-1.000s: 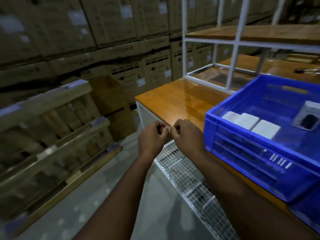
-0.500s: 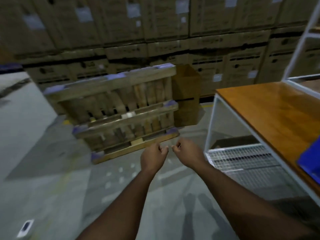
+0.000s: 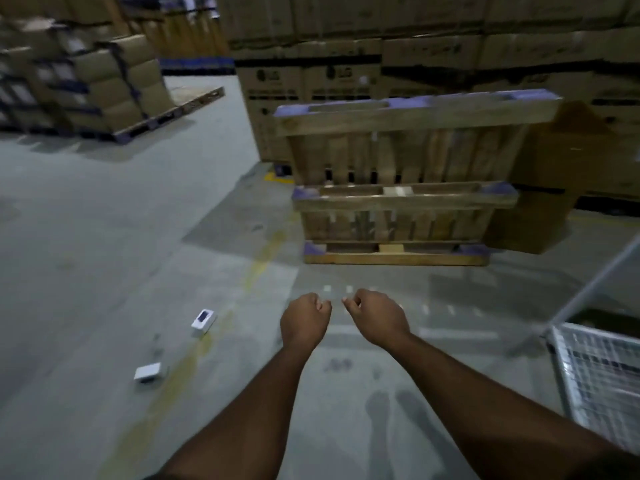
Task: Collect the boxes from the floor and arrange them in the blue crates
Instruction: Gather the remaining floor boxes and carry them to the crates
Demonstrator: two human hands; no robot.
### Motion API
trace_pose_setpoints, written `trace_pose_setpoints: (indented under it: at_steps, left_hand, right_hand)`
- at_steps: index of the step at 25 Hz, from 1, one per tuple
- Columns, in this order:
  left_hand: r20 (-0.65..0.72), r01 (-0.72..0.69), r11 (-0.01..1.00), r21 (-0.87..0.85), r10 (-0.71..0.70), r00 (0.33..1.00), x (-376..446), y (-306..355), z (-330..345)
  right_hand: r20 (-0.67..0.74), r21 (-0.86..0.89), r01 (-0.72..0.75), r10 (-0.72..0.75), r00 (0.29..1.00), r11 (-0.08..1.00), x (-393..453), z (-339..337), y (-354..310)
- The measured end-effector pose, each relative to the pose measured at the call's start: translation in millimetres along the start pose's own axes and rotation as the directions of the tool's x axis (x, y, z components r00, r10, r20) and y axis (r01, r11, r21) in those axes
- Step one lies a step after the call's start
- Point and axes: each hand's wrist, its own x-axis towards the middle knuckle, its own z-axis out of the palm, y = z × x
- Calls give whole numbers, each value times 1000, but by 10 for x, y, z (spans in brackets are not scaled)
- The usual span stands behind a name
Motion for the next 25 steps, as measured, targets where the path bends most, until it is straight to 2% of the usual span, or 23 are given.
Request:
trace_pose_setpoints:
  at_steps: [8,14,17,21,25]
  left_hand:
    - [-133,283,957,-64,-289,948,342,-1216,-519]
    - [-230,477,873,-106,-488,842,1006,-1859,-863]
    - [-222,561,794,-234,-606,764,1307,-2102,-974]
    - [-239,613,700,-365,-708,665,1570,-2349,-1098]
    - [-249,604,660,-447,-740,625,1842,-2614,-1198]
  right_hand:
    - [193,-9,276,-269,944,961,541,894,-1186]
    - [324,35,418,-406,854,908,1326,1496,-1931]
    - [386,55,472,-455,803,880,1740,1694,-2218]
    - [457,72,533,-502,734,843,2175,1930,-2586]
    - [504,76,567,-522,688,820,2394,2167,-2895]
